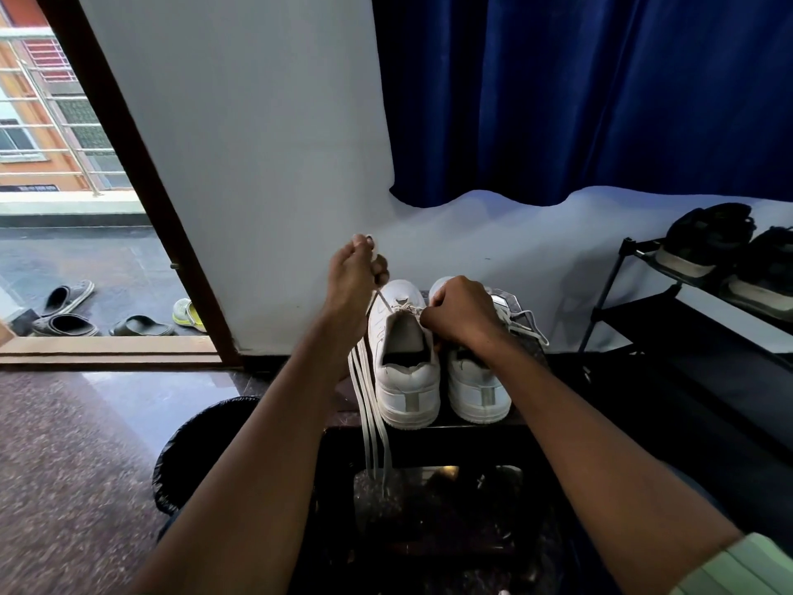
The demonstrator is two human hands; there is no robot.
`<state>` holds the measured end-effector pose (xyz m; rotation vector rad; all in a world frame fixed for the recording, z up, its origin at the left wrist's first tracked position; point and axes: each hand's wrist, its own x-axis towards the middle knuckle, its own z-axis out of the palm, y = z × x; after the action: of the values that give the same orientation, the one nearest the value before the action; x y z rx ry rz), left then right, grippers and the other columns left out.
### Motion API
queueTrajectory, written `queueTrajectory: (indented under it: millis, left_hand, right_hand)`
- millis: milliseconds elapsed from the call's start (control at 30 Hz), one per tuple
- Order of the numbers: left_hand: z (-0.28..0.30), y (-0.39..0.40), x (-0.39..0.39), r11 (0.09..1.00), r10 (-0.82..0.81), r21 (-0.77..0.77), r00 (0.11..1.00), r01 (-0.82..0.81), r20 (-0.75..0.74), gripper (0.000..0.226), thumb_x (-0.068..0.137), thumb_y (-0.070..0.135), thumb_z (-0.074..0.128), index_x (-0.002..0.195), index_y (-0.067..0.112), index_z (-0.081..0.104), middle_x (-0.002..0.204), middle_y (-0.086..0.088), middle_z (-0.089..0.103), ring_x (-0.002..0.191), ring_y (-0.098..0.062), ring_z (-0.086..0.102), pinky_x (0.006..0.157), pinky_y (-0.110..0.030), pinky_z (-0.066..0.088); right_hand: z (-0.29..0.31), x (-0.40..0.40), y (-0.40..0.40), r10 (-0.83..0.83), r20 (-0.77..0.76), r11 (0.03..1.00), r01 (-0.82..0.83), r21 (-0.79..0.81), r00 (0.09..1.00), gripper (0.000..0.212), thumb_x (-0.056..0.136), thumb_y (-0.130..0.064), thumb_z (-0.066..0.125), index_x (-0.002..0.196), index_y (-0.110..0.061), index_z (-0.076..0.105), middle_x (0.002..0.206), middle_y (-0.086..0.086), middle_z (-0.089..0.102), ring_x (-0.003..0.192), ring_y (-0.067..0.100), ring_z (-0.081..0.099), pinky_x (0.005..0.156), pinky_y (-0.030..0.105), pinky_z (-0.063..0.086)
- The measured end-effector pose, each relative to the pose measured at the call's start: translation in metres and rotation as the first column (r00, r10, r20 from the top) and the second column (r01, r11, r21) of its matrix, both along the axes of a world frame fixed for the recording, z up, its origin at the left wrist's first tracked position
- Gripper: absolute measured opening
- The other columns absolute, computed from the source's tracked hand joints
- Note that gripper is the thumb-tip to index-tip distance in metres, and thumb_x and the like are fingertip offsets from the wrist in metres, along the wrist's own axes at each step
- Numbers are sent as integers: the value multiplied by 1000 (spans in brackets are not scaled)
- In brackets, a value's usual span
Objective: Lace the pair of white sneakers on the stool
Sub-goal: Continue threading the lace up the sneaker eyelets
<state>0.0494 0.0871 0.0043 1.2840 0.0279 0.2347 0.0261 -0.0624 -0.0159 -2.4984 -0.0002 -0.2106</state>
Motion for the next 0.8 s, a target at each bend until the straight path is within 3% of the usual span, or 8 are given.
queueTrajectory:
  millis: [33,100,200,333,433,533,667,800]
  left_hand:
    - [-1,4,2,999,37,7,997,-37,-60,36,111,25,37,76,19,44,57,3,39,52,-15,37,48,-26,34]
    - [-10,15,11,929,154,356,979,-97,-133,33,105,36,41,78,18,44,66,0,43,63,-21,42,57,-31,37]
    - [-23,23,7,511,345,858,905,42,-250,52,93,46,59,127,9,48,121,-9,55,114,-34,53,99,-44,45]
    - [-20,14,-7,298,188,948,967,110,-171,82,78,48,75,145,17,38,141,-9,36,139,-33,30,110,-45,35]
    - [-21,11,-4,355,138,920,964,166,-227,60,79,37,76,134,22,57,130,-9,54,124,-31,53,102,-40,49]
    - [-21,15,-4,488,138,837,925,248,-354,40,69,32,77,105,16,76,91,-10,75,91,-35,74,84,-41,63]
    - [-34,33,8,708,77,654,892,265,-445,17,67,6,73,84,8,75,77,-12,69,76,-25,74,77,-56,63]
    - [-36,35,9,708,75,663,907,244,-414,24,78,-3,75,76,20,72,62,-6,62,54,-20,63,72,-40,62]
  right_hand:
    - [0,0,1,1,6,1000,-1,-12,1000,32,57,-30,58,63,0,66,70,24,62,62,36,53,53,30,38]
    - [0,0,1,-12,34,999,13,-29,999,20,64,-24,67,69,-5,72,71,16,68,68,32,61,61,31,49]
    - [0,1,1,5,153,995,11,-103,988,17,71,-23,75,87,-18,75,93,6,68,87,29,61,73,34,52]
    - [-2,11,3,203,163,972,-179,-150,966,30,74,-12,74,104,-16,77,105,6,65,108,28,54,82,31,45]
    - [-3,13,7,272,120,961,-262,-91,955,33,75,-5,73,106,-16,78,105,6,70,102,23,62,78,26,40]
    - [-6,12,5,199,69,980,-200,5,978,30,74,-1,68,94,-20,80,96,0,77,93,18,70,79,29,54]
    - [-5,16,-8,90,-24,994,-88,64,996,33,76,3,65,79,-28,77,82,-3,75,87,18,70,76,28,54]
    - [-4,16,-5,77,9,995,-77,55,997,28,76,2,69,82,-23,80,81,-2,75,84,16,69,74,25,52]
